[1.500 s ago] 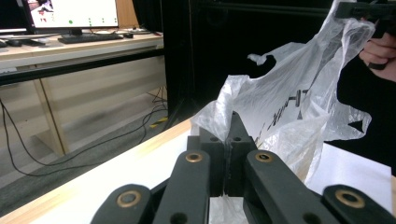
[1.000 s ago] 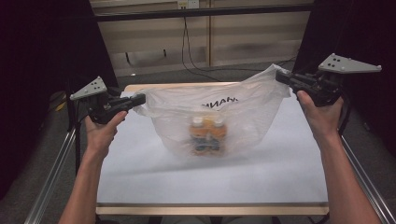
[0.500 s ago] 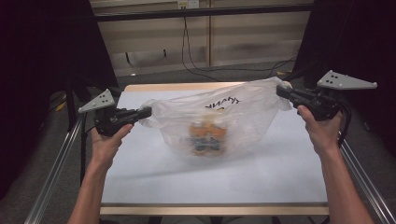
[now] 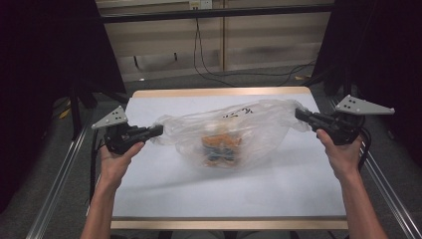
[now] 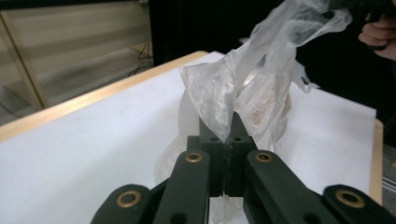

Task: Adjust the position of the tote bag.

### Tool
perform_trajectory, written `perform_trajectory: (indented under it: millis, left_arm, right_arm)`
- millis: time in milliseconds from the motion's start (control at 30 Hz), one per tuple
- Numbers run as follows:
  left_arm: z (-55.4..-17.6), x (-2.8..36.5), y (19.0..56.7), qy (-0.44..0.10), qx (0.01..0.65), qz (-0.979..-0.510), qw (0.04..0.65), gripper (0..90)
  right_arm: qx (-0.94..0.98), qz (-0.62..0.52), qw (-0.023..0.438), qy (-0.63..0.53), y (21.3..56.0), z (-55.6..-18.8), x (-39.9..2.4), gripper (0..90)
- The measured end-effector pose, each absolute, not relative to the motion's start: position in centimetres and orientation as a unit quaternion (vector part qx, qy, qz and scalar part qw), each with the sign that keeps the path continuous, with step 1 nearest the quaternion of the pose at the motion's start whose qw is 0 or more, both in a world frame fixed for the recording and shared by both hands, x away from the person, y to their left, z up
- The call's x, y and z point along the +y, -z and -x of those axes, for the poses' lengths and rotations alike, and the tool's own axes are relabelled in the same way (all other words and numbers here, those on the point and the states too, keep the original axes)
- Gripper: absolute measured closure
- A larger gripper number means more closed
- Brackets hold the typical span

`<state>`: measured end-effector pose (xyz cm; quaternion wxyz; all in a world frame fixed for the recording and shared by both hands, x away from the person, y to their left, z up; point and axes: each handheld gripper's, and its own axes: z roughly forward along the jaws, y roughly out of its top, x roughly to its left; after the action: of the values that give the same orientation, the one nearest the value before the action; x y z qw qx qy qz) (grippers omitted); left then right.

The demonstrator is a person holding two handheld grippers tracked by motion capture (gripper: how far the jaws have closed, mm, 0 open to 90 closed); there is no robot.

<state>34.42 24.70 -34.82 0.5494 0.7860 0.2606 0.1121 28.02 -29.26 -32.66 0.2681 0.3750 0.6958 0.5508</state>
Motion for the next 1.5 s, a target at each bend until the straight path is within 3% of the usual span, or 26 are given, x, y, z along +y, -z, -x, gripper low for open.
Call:
perform_trajectory:
  millis: [267,633,933,1200,1500]
  left_arm:
    - [-35.2,25.6,36.4,-0.107,0.282,-0.803,0.513,89.5]
    - [-35.8,28.0,39.6,-0.082,0.316,-0.818,0.474,89.5]
    - [-35.1,25.8,37.9,-0.063,0.256,-0.813,0.519,89.4]
    - [-35.3,23.4,37.6,-0.070,0.241,-0.833,0.493,89.4]
    - [-36.2,21.0,38.5,-0.050,0.230,-0.840,0.489,89.4]
  right_arm:
    - [0.696,-0.389,0.259,-0.545,34.7,-28.4,-29.3,90.0]
    - [0.722,-0.382,0.258,-0.516,34.9,-29.1,-27.3,90.0]
    - [0.731,-0.395,0.257,-0.493,34.3,-30.0,-27.2,90.0]
    - [0.738,-0.390,0.252,-0.490,33.9,-30.4,-26.9,90.0]
    - [0.750,-0.393,0.231,-0.479,34.5,-33.4,-24.9,89.9]
